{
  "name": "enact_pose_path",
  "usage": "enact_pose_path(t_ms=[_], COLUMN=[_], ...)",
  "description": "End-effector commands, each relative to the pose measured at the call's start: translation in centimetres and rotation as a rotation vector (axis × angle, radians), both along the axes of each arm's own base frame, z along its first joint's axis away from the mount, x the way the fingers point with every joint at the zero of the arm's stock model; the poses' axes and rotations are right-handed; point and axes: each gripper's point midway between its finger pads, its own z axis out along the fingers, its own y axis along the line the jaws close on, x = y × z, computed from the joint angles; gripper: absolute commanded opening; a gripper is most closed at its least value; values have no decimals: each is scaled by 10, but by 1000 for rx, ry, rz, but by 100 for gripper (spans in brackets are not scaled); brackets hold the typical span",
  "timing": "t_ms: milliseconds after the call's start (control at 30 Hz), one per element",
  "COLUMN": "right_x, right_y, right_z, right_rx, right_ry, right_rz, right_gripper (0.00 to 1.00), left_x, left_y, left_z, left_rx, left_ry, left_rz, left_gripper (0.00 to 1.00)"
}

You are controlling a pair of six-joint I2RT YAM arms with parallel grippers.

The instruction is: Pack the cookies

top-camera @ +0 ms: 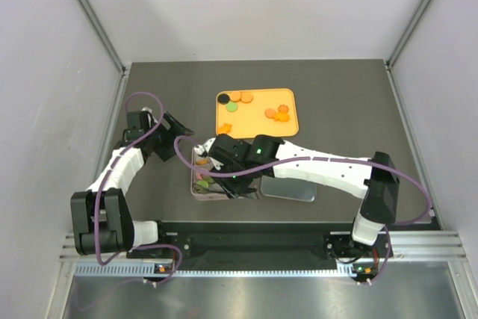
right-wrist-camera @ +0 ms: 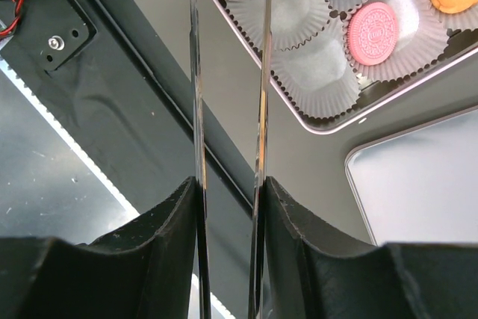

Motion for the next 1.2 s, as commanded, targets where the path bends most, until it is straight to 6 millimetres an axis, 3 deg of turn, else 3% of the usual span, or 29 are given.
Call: enact_pose_path(t_ms=[0, 467, 733, 800, 1000, 1167], right_x=[0, 0, 4, 8, 47, 95], right_y=[17, 16, 14, 12, -14, -39], right_z=[10, 7, 11, 20, 66, 92], right_rx=[59, 50, 57, 81, 170, 199], right_ry=[-18, -18, -23, -32, -89, -180], right_rz=[2, 3, -4, -15, -108, -226], right_gripper=[37, 45, 47, 47, 46, 46], left_x=[8, 8, 8, 8, 9, 9], left_y=[1, 1, 0, 1, 1, 1], left_z=[9, 8, 8, 8, 9, 8], left_rx=[-5, -8, -8, -6, -4, -6], left_ry=[-49, -46, -48, -47, -49, -46], left_rz=[-7, -8, -8, -7, -6, -7], left_gripper=[94, 94, 94, 94, 94, 94])
